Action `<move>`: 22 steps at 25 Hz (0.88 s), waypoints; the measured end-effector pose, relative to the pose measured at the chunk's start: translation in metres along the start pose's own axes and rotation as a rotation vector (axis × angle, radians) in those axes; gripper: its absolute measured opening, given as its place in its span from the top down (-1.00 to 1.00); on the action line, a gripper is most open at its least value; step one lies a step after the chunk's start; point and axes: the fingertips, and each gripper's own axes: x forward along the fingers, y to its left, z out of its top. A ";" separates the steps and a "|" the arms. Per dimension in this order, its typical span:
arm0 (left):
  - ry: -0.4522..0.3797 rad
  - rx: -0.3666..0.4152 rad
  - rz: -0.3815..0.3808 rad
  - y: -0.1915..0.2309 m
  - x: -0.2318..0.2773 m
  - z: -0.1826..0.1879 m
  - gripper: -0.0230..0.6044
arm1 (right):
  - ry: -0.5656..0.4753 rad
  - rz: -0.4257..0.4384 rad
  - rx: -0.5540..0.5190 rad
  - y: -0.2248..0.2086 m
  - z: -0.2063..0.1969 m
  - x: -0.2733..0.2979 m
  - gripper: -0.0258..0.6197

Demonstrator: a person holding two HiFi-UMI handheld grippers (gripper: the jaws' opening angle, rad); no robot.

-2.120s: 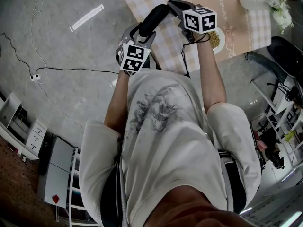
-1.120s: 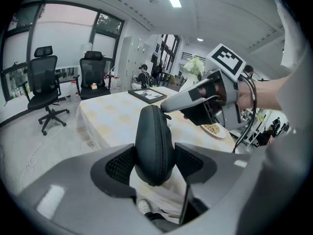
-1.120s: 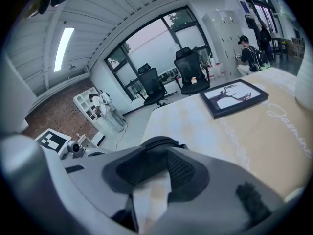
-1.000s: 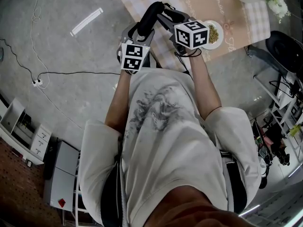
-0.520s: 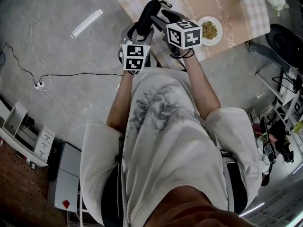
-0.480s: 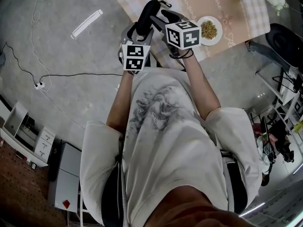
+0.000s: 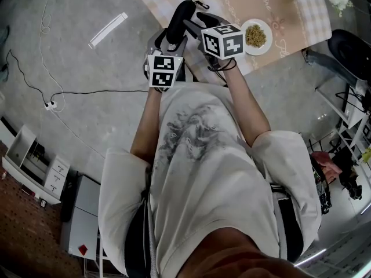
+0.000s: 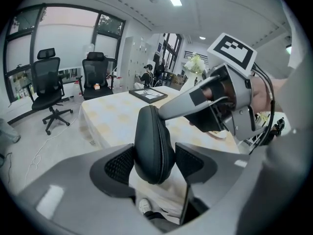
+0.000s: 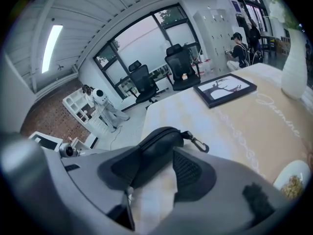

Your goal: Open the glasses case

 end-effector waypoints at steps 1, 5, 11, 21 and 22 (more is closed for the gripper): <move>-0.005 0.004 -0.002 0.000 -0.002 0.002 0.05 | 0.002 0.002 0.001 0.000 0.000 0.000 0.26; -0.051 0.015 0.006 0.005 -0.016 0.016 0.11 | 0.004 0.015 0.004 0.001 0.000 0.002 0.26; -0.085 0.031 0.037 0.019 -0.021 0.035 0.17 | 0.001 0.030 0.020 0.002 0.002 0.004 0.26; -0.089 0.011 0.058 0.026 -0.017 0.040 0.27 | 0.010 0.040 0.033 -0.001 -0.002 0.001 0.26; -0.083 0.014 0.058 0.027 -0.015 0.039 0.28 | 0.011 0.040 0.034 -0.002 -0.002 0.001 0.26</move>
